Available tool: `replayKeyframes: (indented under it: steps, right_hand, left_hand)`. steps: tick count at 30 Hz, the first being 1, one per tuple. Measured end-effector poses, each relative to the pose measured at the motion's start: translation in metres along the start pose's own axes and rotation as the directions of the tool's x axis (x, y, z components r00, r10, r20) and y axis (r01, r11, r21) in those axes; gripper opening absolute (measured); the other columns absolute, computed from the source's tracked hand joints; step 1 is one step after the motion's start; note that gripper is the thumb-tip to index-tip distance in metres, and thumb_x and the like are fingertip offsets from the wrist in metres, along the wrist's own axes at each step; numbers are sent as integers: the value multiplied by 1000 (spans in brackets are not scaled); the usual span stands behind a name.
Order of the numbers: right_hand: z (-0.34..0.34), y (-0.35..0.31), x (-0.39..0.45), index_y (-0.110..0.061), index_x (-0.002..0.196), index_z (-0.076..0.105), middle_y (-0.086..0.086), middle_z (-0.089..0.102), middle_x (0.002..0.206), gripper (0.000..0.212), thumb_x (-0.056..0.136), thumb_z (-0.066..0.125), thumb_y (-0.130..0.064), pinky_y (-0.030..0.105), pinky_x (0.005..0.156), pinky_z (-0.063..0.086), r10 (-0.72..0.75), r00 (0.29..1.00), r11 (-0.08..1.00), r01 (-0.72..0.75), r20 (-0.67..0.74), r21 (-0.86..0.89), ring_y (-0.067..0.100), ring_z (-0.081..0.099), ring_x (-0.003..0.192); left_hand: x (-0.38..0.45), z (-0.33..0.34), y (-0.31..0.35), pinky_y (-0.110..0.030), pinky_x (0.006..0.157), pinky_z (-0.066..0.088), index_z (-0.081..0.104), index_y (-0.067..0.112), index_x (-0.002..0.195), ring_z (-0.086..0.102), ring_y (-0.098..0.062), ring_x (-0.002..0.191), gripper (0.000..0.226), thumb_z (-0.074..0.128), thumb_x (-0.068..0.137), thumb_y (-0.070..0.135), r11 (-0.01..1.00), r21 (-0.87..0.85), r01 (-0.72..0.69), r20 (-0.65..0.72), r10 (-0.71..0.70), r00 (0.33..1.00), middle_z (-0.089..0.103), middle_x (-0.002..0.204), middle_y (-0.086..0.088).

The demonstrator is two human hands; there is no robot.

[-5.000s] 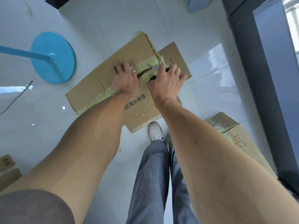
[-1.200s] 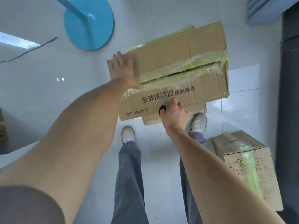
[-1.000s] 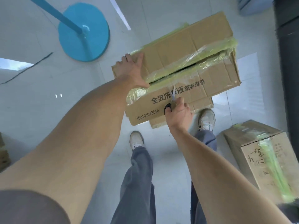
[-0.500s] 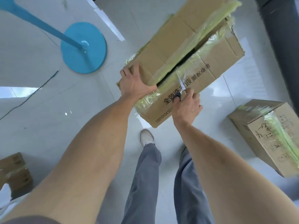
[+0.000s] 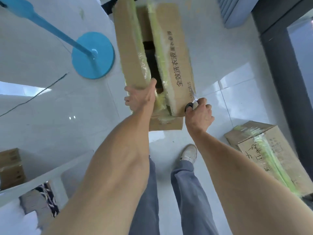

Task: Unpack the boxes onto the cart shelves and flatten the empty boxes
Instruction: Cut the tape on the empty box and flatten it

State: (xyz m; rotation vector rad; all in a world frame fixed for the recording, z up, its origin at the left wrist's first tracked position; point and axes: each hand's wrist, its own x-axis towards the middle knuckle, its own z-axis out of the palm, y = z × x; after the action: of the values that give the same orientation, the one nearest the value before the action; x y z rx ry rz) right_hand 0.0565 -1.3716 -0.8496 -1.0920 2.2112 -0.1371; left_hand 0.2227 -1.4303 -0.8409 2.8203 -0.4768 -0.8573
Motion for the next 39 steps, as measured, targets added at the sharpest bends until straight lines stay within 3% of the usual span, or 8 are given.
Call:
replayKeyframes:
  steps: [3,6,11,13,15,18,31,39]
  right_hand:
    - [-10,4,15,-17,118,50,9,55,111,28,93,49,-31,40,86,31,-38,999,999,38,-21,-6,33,52,104]
    - [-11,12,26,-17,120,50,8,55,110,29,95,47,-32,39,84,30,-53,998,998,52,-37,-20,32,52,105]
    - [-3,30,34,-16,117,50,5,51,101,26,95,47,-31,37,79,27,-50,998,999,50,-43,-9,30,52,96]
    - [-1,37,36,-16,117,49,7,54,106,26,95,47,-30,38,81,28,-52,998,999,52,-35,-13,29,52,97]
    - [0,43,36,-16,117,49,7,55,107,25,96,47,-30,39,82,30,-65,998,997,64,-14,-34,29,52,96]
    - [4,50,34,-19,116,53,7,56,103,27,94,49,-33,39,83,32,-105,994,994,105,22,-34,28,52,89]
    - [73,26,31,-20,110,63,4,64,89,35,83,58,-41,40,85,42,-316,902,936,347,294,-61,27,61,84]
    - [99,21,18,-17,101,58,3,50,85,27,86,52,-39,41,83,35,-288,943,921,320,165,-221,28,53,79]
  left_hand:
    - [-20,22,-16,-51,80,38,32,21,135,43,-35,97,102,57,53,78,910,-274,311,36,-313,949,44,113,-13]
    - [-31,49,-29,-56,106,34,30,20,150,42,-38,128,119,57,52,83,724,-469,506,173,-486,856,43,145,-9]
    - [-65,94,-32,-55,105,38,29,21,155,39,-40,137,96,30,83,84,677,-380,630,527,-402,749,31,158,-8]
    - [-65,106,-35,-46,97,42,46,14,144,52,-38,126,72,29,97,66,842,-307,443,374,-321,870,49,145,-13]
    - [-58,105,-38,-35,74,43,60,7,123,64,-34,104,43,38,100,37,995,82,-50,100,41,994,66,114,-16]
    - [-38,90,-28,-34,65,39,56,10,118,58,-30,99,29,51,91,19,805,400,-439,110,433,895,58,110,-13]
    - [61,87,4,-54,108,39,33,14,142,23,-42,144,76,75,79,11,394,708,-586,374,494,785,14,157,-28]
    - [120,71,14,-53,122,14,-3,32,156,-6,-44,150,135,83,59,67,206,707,-676,482,558,675,-13,161,-26]
